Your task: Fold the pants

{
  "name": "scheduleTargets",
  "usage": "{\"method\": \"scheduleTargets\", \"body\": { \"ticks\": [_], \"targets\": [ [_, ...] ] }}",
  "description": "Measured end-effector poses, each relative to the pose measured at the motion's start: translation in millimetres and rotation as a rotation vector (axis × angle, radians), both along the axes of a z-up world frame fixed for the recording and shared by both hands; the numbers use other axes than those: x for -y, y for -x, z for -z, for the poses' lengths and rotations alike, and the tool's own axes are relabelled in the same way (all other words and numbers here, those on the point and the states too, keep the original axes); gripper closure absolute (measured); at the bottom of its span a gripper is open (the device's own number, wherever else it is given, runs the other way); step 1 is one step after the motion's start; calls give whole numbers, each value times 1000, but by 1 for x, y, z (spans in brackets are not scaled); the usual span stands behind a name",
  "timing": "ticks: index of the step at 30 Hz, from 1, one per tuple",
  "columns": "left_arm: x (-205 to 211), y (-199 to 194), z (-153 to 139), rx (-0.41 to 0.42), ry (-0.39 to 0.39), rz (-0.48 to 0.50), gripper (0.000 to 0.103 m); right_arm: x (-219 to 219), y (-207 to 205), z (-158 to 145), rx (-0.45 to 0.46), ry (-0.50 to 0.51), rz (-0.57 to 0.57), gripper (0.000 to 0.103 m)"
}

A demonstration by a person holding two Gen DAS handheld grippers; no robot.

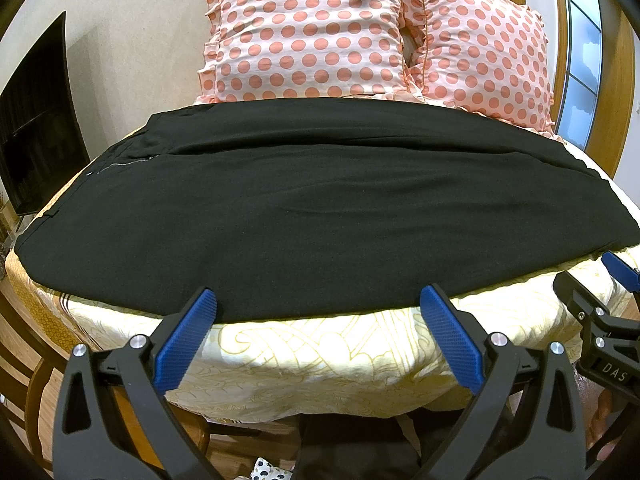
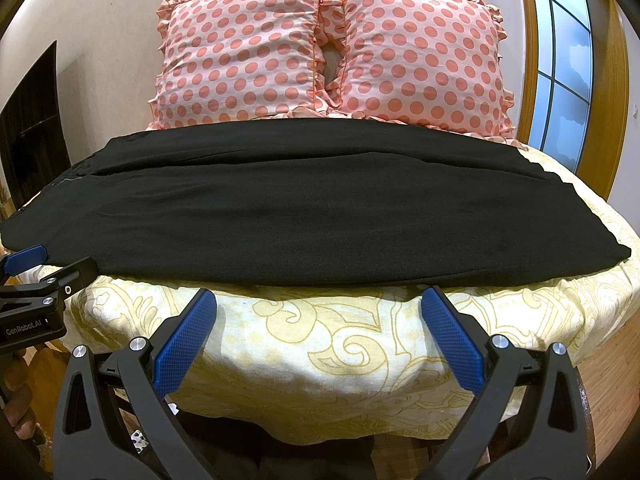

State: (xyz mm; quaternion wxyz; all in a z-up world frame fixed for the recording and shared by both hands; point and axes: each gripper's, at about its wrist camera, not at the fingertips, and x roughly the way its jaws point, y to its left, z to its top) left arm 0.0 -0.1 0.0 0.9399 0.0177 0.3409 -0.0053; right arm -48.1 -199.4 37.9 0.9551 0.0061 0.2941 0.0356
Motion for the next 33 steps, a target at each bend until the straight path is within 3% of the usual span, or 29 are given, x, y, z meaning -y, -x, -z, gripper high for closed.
{"method": "scheduleTargets", "body": {
  "ticks": [24,33],
  "targets": [
    [0,0,0,0,-1,1,2,1,-2,2,-3,-1,-5,1],
    [0,0,0,3,-7,-2,2,8,-5,-4,-12,-29,-85,1]
  ]
}}
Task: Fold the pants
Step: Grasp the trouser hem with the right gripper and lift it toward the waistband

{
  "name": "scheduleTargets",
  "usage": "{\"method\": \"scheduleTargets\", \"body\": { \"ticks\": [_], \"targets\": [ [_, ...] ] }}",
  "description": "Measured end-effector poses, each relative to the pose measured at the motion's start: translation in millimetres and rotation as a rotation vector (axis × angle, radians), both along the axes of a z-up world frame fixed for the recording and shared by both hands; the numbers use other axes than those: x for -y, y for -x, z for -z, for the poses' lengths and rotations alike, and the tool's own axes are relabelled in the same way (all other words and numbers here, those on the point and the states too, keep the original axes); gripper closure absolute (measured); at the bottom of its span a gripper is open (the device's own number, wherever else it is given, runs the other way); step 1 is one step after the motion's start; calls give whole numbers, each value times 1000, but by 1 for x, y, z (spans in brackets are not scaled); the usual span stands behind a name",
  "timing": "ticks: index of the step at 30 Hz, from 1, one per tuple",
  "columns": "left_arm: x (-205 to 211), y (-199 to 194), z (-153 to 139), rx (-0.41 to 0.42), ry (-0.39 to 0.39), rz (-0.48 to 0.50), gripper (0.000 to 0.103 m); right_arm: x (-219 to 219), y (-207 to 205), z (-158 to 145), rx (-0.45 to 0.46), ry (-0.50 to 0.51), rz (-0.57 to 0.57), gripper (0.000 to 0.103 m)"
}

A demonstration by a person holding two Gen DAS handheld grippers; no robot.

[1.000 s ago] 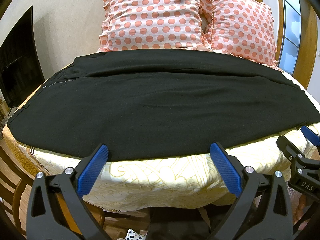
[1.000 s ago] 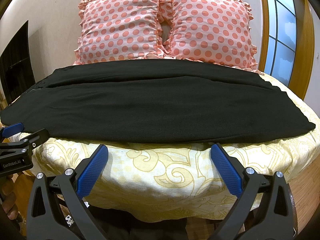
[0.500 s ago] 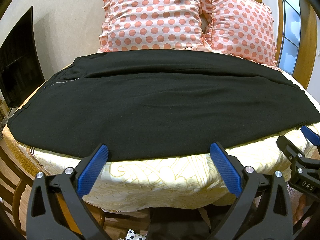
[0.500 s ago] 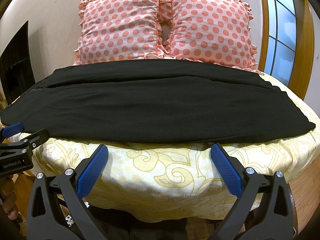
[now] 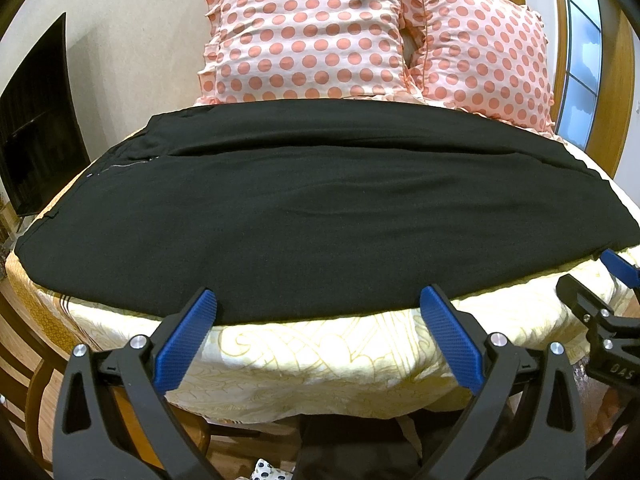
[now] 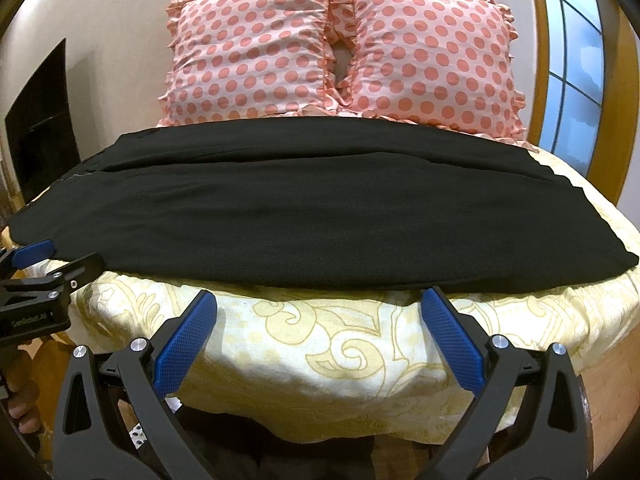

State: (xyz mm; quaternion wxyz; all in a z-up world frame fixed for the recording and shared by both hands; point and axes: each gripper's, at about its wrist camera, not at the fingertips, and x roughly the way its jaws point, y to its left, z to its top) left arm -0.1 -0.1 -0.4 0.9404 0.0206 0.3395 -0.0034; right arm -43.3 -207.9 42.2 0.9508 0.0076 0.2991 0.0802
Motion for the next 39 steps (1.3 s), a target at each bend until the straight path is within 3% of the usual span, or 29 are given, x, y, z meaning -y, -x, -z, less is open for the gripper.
{"method": "scheduleTargets", "body": {
  "ticks": [5,8,12,16,21,27,32,37,39],
  "targets": [
    [1,1,-6,2,-44,-8,2,21,3,-17,6,-149,-102,1],
    [1,5,-23,51,-37,23,2,46,3,-42,68,-230,-129,1],
    [-4,-7,-50,123,-27,30,2,84,-31,-78,116,-189,9,1],
    [-15,-47,-61,115,4,-18,2,140,-109,-93,37,-199,229,1],
    [-26,-82,-64,117,3,-94,2,204,-207,-83,-78,-206,467,4],
    [-29,-112,-56,100,-47,-130,2,278,-320,-47,-250,-203,727,30],
    [-35,-123,-44,46,-14,-118,2,309,-373,-17,-342,-239,871,45],
    [-41,-127,-39,10,30,-104,2,313,-402,3,-401,-146,945,46],
    [-42,-128,-37,0,43,-105,2,311,-405,9,-401,-102,957,53]
  ]
}}
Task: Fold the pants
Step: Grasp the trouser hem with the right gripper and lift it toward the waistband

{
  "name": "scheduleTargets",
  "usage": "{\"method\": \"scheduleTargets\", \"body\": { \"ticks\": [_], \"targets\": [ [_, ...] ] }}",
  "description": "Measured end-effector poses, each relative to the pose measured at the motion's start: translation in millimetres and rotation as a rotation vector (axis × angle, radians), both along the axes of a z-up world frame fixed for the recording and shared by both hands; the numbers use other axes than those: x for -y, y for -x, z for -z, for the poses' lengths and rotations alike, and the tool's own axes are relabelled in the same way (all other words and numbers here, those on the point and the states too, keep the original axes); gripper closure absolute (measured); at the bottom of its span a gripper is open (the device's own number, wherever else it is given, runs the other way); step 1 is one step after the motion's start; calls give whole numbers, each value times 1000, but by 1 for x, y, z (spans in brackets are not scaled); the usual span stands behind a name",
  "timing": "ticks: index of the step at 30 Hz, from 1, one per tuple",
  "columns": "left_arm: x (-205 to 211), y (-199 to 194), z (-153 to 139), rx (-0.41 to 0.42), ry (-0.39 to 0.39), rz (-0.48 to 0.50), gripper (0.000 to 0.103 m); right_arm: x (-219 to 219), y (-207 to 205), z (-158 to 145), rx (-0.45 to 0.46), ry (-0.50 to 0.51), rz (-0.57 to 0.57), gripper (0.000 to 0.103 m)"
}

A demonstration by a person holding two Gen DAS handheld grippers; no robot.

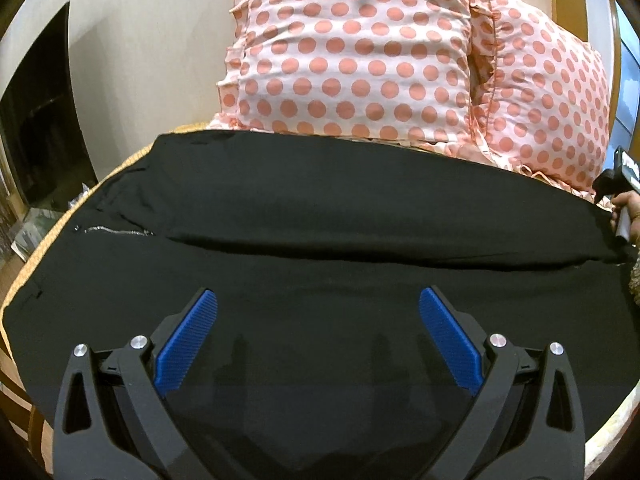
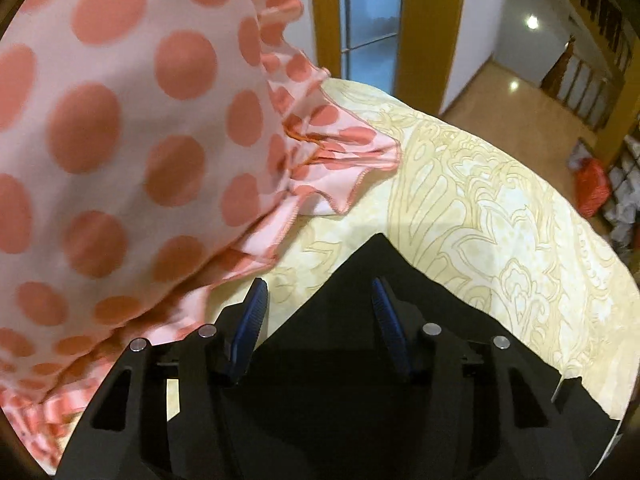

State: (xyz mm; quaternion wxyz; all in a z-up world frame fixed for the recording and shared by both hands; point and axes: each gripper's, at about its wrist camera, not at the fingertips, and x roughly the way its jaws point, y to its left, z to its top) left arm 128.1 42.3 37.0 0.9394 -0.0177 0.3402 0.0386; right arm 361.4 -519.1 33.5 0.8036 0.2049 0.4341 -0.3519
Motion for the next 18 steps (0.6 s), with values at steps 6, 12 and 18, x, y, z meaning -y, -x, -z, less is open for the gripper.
{"method": "scheduleTargets", "body": {
  "ticks": [6,12,18],
  "targets": [
    [0,-1,1,-10,10,1,2,19,36,2,133,-83,-7,100],
    [1,-1,1,-11,6,-2,2,26,101,-27,391,-168,-112,101],
    [1,0,0,-3,0,-13,2,-1,201,-59,579,-190,-247,101]
  ]
}}
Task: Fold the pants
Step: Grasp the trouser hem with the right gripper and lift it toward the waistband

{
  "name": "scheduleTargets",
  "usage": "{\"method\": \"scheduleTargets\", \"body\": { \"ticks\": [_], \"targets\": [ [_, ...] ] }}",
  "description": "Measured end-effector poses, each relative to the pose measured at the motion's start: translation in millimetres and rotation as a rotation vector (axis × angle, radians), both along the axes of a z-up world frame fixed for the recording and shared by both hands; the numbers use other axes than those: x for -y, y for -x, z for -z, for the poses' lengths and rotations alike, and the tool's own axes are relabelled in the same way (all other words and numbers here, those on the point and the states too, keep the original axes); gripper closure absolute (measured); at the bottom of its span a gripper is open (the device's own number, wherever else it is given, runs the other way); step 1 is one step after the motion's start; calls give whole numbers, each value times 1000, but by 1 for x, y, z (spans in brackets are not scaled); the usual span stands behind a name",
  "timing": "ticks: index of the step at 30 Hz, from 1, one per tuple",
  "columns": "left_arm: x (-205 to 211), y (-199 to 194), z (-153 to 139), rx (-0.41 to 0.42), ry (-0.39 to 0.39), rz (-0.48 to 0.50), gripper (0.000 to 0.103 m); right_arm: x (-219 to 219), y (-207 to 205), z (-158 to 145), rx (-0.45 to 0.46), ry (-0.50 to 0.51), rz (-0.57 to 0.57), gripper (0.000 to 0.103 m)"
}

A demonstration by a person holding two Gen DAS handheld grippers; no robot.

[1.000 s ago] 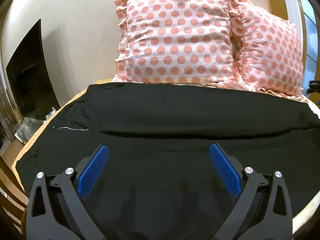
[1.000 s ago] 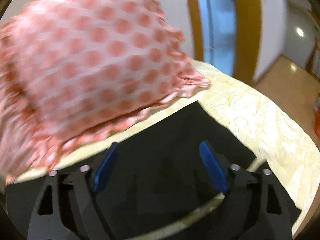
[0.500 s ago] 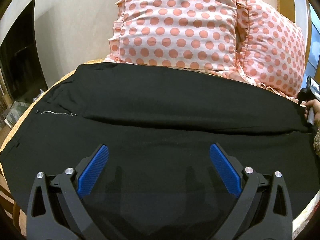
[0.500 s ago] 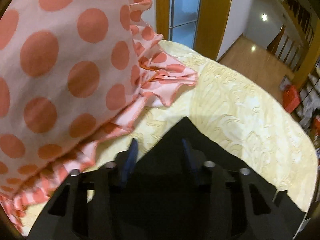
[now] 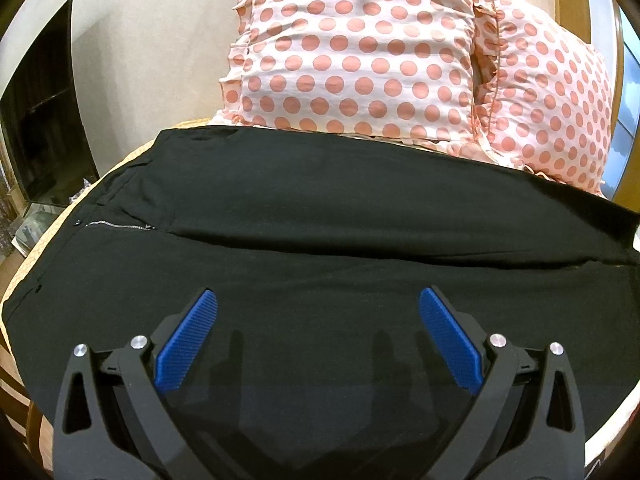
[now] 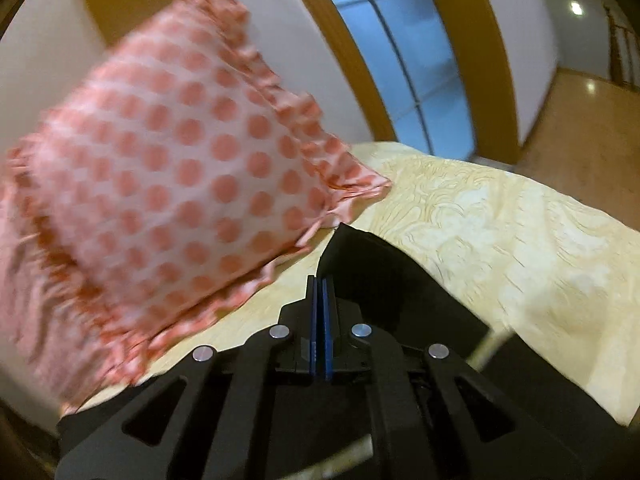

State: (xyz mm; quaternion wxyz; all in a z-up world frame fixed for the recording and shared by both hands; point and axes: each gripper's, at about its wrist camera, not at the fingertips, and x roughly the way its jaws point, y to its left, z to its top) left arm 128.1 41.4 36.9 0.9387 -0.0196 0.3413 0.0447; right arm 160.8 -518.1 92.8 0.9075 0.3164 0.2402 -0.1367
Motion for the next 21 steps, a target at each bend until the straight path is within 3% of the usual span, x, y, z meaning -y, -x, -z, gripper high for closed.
{"method": "scheduleTargets", "body": {
  "ticks": [3,6,9,14,16,18,21],
  "targets": [
    [0,1,0,3,-4,-3,2,-16,53,-3,49,-7,-37,101],
    [0,2,-1,10,-10,-8,2,-28,98,14,53,-31,-46,101],
    [1,3,-1,10,-17,-8,2,-25,116,41,8,-93,-30,101],
    [4,4,-1,14,-39,2,2,-10,118,62,-11,-236,-20,99],
    [2,6,-2,16,-35,0,2,-4,118,67,-19,-292,-15,87],
    [0,7,-2,19,-18,-6,2,-2,120,72,-9,-324,-3,56],
    [-6,8,-4,16,7,-16,2,2,121,76,18,-349,19,54]
  ]
}}
